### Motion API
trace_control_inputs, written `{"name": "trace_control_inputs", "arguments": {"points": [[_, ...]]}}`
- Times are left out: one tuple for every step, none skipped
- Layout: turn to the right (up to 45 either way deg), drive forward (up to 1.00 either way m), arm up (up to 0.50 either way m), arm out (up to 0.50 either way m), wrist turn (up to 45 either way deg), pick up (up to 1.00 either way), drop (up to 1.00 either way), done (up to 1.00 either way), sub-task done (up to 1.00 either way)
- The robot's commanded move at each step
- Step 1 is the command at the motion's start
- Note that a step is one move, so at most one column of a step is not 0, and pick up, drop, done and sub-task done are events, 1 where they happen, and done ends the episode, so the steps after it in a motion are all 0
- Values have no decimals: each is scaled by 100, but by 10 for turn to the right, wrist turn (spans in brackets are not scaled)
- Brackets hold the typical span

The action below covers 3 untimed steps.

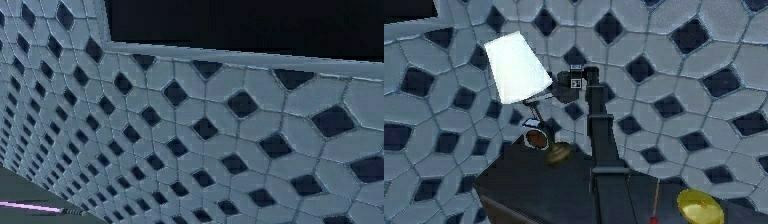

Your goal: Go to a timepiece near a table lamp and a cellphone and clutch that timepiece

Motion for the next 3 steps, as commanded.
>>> {"name": "trace_control_inputs", "arguments": {"points": [[0, 0, 0, 0, 60, 0, 0, 0, 0], [0, 0, -30, 0, 0, 0, 0, 0, 0], [0, 0, 0, 0, 0, 100, 0, 0, 0]]}}
